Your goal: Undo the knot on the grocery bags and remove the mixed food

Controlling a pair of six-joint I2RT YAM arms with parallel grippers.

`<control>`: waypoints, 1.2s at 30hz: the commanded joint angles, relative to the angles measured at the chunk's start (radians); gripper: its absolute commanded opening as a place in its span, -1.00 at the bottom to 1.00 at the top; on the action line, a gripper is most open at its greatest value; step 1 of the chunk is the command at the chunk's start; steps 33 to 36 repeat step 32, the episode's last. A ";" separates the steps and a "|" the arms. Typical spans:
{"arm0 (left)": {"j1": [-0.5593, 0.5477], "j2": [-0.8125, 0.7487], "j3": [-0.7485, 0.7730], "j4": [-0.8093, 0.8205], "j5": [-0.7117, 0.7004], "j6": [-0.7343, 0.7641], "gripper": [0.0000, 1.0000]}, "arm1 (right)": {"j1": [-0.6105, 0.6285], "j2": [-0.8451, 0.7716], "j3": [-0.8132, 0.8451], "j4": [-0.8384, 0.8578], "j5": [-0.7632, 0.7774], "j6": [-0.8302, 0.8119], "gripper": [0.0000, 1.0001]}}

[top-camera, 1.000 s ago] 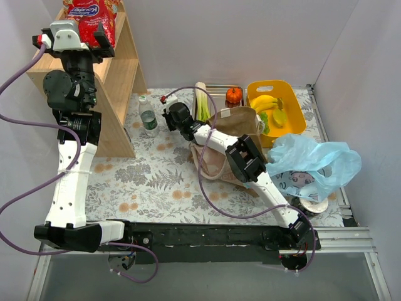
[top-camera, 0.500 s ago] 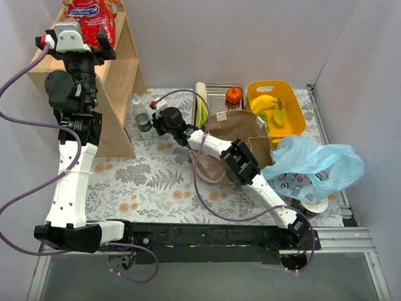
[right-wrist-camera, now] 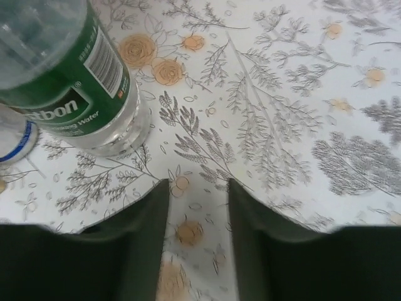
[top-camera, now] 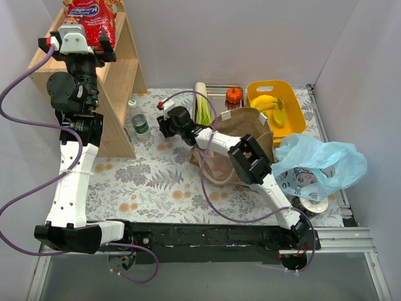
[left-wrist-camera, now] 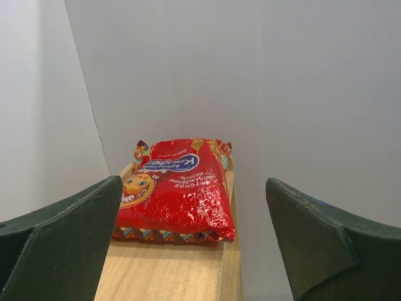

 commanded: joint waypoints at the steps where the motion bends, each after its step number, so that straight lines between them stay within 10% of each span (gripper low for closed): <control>1: 0.005 -0.040 -0.066 0.005 0.046 0.063 0.96 | -0.023 -0.355 -0.102 0.013 -0.112 -0.181 0.36; 8: 0.005 -0.046 -0.050 -0.227 0.359 -0.083 0.96 | -0.056 -0.668 -0.111 -0.404 -0.288 -0.402 0.68; 17: 0.005 0.034 -0.051 -0.344 0.821 -0.311 0.96 | -0.064 -0.905 -0.152 -0.783 0.374 -0.307 0.86; 36: -0.004 0.156 -0.005 -0.331 0.963 -0.342 0.96 | -0.076 -1.189 -0.361 -0.691 0.425 -0.283 0.96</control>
